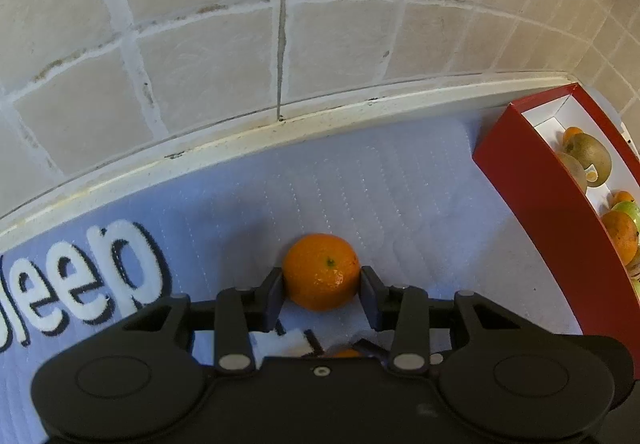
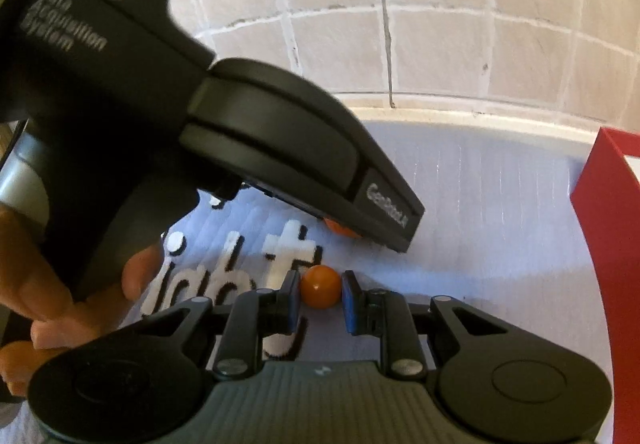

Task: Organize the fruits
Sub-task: 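Grasp a mandarin with the left tool while the right tool grasps the small orange fruit, then carry the mandarin and small orange fruit into the box and open both tools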

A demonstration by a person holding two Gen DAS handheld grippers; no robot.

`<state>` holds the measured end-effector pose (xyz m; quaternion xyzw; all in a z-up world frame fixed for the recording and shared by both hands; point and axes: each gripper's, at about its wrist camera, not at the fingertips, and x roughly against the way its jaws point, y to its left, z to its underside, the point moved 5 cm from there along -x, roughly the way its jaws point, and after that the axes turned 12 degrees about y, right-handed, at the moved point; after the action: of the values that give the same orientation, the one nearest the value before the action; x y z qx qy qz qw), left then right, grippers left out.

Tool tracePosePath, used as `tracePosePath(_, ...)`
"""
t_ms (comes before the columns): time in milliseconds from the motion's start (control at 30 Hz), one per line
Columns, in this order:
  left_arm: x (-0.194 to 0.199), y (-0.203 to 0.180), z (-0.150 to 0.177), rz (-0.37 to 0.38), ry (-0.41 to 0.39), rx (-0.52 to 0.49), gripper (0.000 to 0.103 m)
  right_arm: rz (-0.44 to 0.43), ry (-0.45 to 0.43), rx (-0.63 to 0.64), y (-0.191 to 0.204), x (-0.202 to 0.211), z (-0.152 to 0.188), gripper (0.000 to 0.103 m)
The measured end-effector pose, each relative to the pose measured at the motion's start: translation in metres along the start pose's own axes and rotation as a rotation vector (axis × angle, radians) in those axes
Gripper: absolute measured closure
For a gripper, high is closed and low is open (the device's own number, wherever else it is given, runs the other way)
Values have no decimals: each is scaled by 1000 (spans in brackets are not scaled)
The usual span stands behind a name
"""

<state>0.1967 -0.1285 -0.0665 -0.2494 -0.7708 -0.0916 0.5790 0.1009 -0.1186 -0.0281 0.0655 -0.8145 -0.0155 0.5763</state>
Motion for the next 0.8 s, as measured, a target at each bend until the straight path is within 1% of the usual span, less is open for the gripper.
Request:
tracePosePath(100,0,-1,1,-7,-1,5,54,-37,5,-52,-12,3,-3,79)
tracePosePath(200,-1,-1,0,-9,7,10,54,-43,8,-56,-14,5,-1,79)
tracePosePath(267,-2,1,1,4,24,42,54,-55,3,-64,-15,7,2,79)
tracePosePath(300,-2,2,1,12,24,61,55,-77,-3,-86,-18,8,3,79)
tracePosePath(333,-1,3,2,16,24,72,56,-106,-6,-120,-42,10,0,79)
tracePosePath(400,1,3,4,13,18,77,56,-150,-6,-169,-53,14,3,80)
tracePosePath(433,2,3,5,7,18,83,57,-153,-5,-175,-57,18,4,80)
tracePosePath(533,8,3,9,-11,9,120,57,-124,-6,-165,-63,28,7,80)
tracePosePath(633,21,-1,11,-28,-16,125,57,-116,-29,-180,-71,43,9,80)
tracePosePath(700,36,-6,10,-38,-45,114,57,-101,-53,-190,-80,59,7,80)
tracePosePath(733,43,-10,10,-37,-62,110,57,-93,-66,-194,-77,62,13,80)
tracePosePath(800,61,-18,8,-24,-96,100,57,-72,-99,-204,-86,80,13,80)
